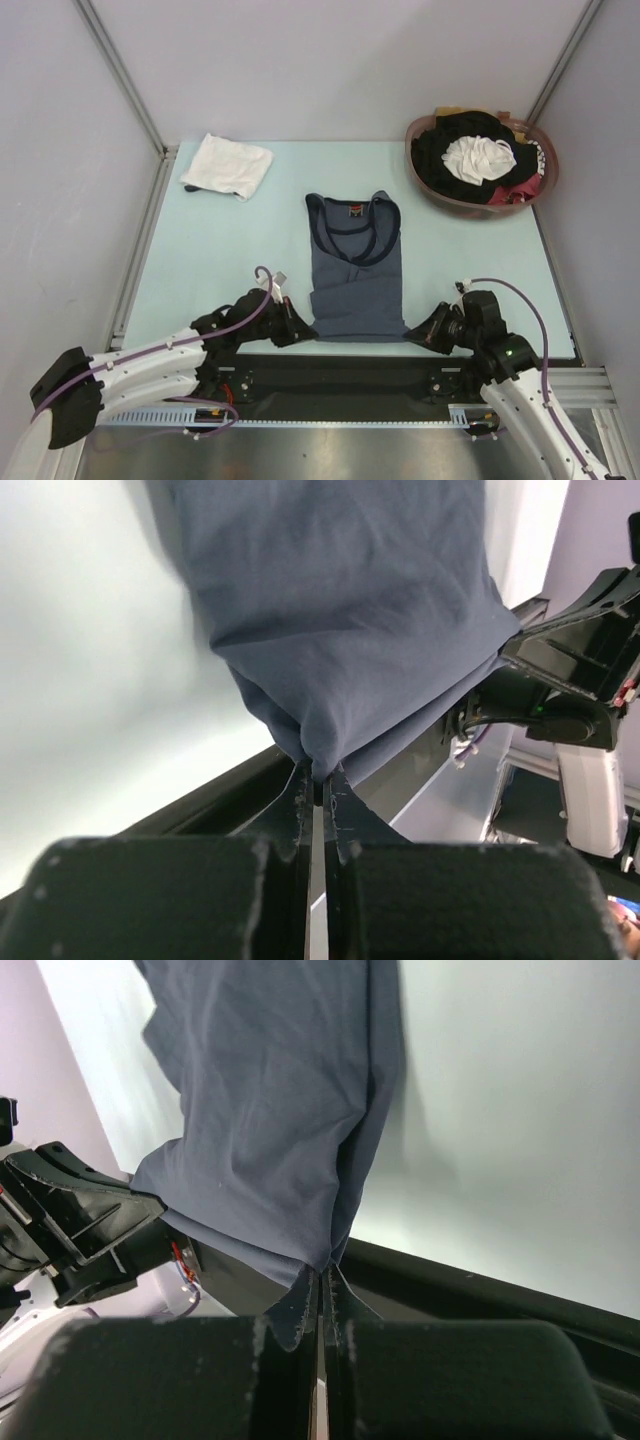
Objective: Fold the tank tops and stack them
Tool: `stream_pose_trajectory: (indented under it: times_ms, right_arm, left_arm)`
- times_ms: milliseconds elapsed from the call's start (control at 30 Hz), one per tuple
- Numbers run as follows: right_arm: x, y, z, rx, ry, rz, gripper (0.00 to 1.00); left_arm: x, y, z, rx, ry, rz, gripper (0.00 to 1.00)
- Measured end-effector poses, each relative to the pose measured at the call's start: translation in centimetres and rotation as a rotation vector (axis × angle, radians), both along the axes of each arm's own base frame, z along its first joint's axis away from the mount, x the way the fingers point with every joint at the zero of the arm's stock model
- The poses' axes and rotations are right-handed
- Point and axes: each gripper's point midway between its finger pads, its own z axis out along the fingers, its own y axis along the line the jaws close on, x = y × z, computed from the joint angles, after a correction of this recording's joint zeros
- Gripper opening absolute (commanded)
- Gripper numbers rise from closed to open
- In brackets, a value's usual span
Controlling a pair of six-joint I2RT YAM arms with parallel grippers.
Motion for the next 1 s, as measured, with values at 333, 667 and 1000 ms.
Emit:
stream_pose_trajectory:
  times_ms: [333, 667, 1000]
  right_arm:
    - [-1.3, -1.2, -3.6, -0.135, 0.131, 0.033, 0.43]
    - [1.1, -1.9, -1.8, -0.229, 0.027, 0.04, 0.53]
    - [5.7, -0.8, -1.3, -0.273, -0.022, 0.064, 0.48]
  left_arm:
    - [-1.6, 1.5, -4.1, 0.135, 0.079, -0.004, 0.55]
    - [-1.8, 2.9, -3.5, 0.238, -0.009, 0.001, 0.72]
    - [1.9, 5.4, -0.5, 0.309, -0.156, 0.089, 0.73]
